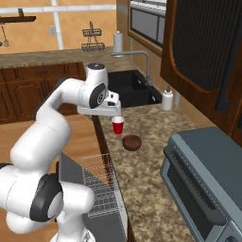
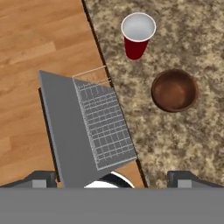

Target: Pick up the cup and bowl from the counter, place them in the dishwasher, and close the dishwasher door.

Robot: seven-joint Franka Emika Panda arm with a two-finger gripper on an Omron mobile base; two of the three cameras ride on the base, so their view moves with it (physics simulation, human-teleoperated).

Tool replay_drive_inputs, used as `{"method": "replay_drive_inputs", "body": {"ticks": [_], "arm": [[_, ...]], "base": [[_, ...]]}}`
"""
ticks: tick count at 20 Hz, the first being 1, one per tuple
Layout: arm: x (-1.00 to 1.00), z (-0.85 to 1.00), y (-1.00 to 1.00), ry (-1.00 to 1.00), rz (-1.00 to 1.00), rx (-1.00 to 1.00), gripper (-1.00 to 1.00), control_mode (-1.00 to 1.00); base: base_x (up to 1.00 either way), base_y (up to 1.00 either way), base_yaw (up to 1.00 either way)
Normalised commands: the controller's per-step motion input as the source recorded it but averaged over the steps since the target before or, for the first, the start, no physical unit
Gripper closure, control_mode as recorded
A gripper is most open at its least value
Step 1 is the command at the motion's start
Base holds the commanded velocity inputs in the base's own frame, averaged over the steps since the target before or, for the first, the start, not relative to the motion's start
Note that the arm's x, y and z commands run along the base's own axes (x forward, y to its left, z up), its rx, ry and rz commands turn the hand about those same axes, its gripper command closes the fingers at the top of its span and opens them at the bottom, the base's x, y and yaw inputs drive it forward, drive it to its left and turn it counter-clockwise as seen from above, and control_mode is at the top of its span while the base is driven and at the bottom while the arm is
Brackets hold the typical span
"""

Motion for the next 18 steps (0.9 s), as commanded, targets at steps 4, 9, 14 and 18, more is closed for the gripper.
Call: {"method": "replay_drive_inputs", "body": {"ticks": [4,9,14,18], "arm": [[0.54,-0.8,-0.23,0.0,0.0,-0.11,-1.0,-1.0],[0.51,-0.75,-0.06,0.0,0.0,-0.14,-1.0,-1.0],[0.33,-0.49,-0.01,0.0,0.0,-0.14,-1.0,-1.0],[0.38,-0.32,-0.36,0.03,0.01,-0.01,-1.0,-1.0]], "base": [[0.0,0.0,0.0],[0.0,0.0,0.0],[0.0,0.0,0.0],[0.0,0.0,0.0]]}}
